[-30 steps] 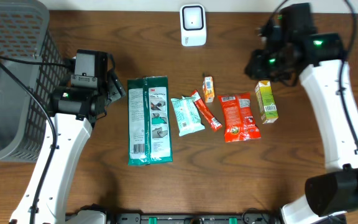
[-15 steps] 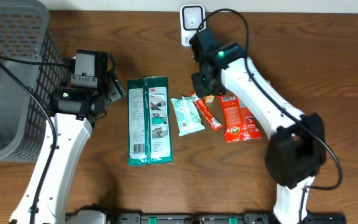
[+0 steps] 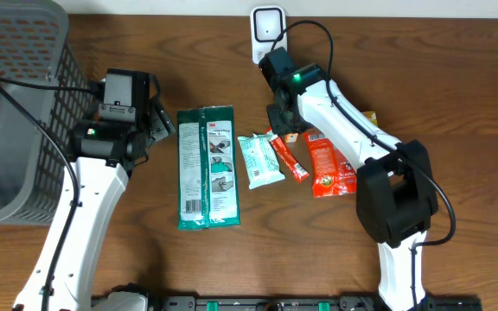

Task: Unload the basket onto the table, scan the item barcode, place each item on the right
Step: 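Reach the right gripper down to the small orange Kleenex pack, then grasp the orange Kleenex pack with the right gripper and lift it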

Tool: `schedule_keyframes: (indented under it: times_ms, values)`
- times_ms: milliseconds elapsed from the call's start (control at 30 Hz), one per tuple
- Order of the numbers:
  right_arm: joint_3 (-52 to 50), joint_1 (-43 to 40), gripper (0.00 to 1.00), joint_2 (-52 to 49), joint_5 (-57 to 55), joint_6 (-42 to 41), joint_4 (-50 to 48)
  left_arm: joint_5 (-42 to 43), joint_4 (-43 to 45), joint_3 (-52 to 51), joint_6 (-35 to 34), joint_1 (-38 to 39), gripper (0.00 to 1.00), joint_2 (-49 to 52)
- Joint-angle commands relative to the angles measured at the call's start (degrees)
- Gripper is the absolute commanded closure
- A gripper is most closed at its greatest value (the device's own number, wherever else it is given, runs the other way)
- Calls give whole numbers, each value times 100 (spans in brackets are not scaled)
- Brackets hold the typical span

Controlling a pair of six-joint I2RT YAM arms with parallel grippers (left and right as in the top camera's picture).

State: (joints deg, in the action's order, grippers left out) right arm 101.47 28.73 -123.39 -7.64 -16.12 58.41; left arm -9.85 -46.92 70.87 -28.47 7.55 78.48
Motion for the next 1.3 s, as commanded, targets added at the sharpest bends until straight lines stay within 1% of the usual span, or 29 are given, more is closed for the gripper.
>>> schedule_keyframes:
  times_ms: [0,233,433,533,600,867,967,1067,1167,1267]
  values:
    - [-13,-37,63,-170,-162,-61,-122,-136,-17,83,35,-26,16,9]
    - [-13,-103,66,-326,-155,-212,-195,-136,-17,83,33,-24,16,9]
    - [-13,-144,72,-328,-166,-210,-286,-136,-17,83,33,-26,15,9]
    - [-13,-160,73,-328,-549,-212,-302,-136,-17,83,33,-26,16,9]
    - [-13,-199,74,-328,-603,-210,-354,-136,-17,83,33,-26,15,9]
    - [-17,-450,69,-328,-748,-208,-601,-136,-17,83,33,-26,15,9]
    - [-17,-562,69,-326,-710,-179,-726,-136,-17,83,33,-26,16,9]
    - [144,-581,64,-151,-415,205,-498,-136,-15,83,11,-24,16,9]
    - [162,-492,62,120,-284,192,-350,-133,-11,83,9,-26,16,9]
    - [160,-376,62,179,-70,-179,-190,-136,-11,83,9,-24,15,9]
